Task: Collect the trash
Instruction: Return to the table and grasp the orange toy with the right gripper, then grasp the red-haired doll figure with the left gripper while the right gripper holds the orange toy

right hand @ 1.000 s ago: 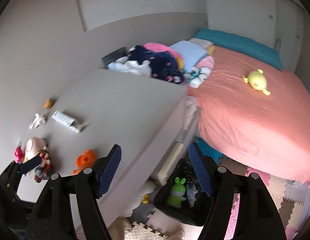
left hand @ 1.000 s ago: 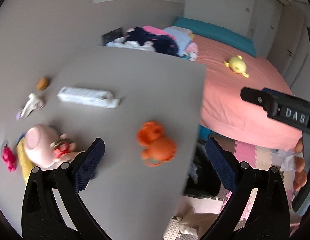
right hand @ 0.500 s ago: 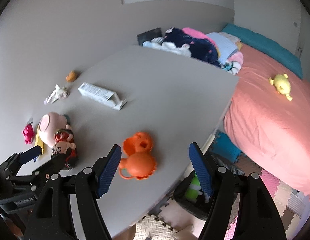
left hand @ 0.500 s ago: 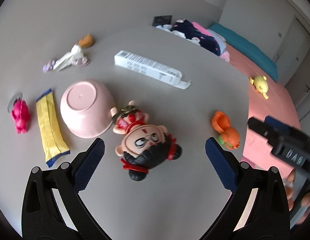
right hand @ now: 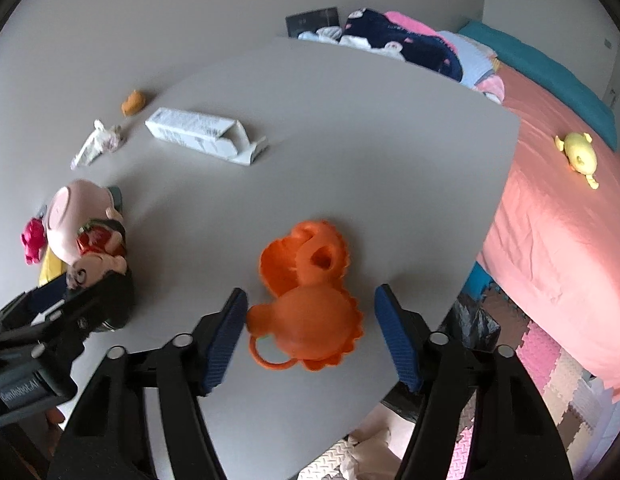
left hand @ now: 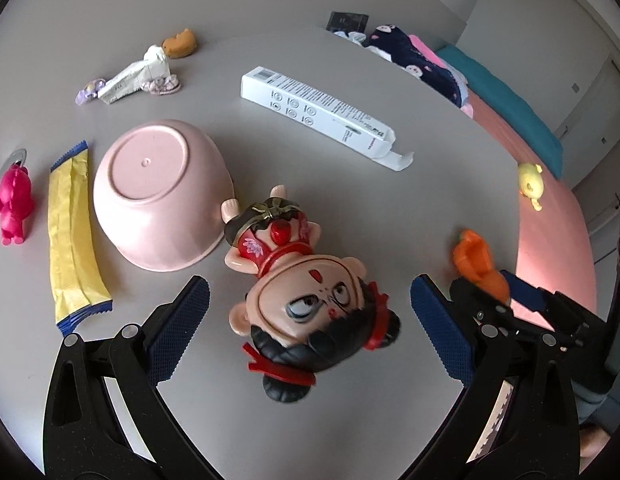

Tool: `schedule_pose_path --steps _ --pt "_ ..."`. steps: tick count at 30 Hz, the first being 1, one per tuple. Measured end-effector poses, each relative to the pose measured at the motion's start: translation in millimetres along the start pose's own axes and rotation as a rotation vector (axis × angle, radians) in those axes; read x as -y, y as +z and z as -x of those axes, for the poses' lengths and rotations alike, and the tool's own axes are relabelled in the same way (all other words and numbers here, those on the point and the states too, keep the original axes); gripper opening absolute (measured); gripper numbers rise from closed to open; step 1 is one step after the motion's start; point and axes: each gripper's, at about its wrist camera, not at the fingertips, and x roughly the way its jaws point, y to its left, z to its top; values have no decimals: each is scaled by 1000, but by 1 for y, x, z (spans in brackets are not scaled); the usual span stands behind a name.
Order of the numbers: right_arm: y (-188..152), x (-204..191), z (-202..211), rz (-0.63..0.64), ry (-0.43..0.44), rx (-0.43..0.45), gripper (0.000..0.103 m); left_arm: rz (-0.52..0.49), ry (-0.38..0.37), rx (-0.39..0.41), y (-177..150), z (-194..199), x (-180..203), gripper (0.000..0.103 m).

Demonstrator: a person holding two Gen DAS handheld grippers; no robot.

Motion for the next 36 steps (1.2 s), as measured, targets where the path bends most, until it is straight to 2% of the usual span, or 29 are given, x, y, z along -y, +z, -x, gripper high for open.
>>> schedule_pose_path --steps 2,3,8,14,16,18,21,28,36 --pt "-1 -3 -1 18 -12 3 61 -3 -10 -13 1 -3 -1 97" --pt "-1 -5 -1 29 -17 8 56 -5 -11 -15 1 -5 -1 97" --pt "-3 -9 -1 42 -45 29 56 -12 3 -21 1 -12 -3 97" --pt "-4 0 2 -5 -3 34 56 -38 16 -7 0 -14 -2 96" --pt "-3 4 3 -23 16 30 56 -53 34 8 -1 -13 0 88" --pt "-4 6 5 -24 12 35 56 -68 26 16 -1 -12 3 74" --pt "-6 6 8 -14 0 50 56 -76 17 26 -2 -12 4 74" --pt "-7 21 21 -55 28 75 56 -94 -4 25 -5 -8 10 74" --pt "-11 44 40 -92 36 111 56 -172 -4 53 -11 0 37 74"
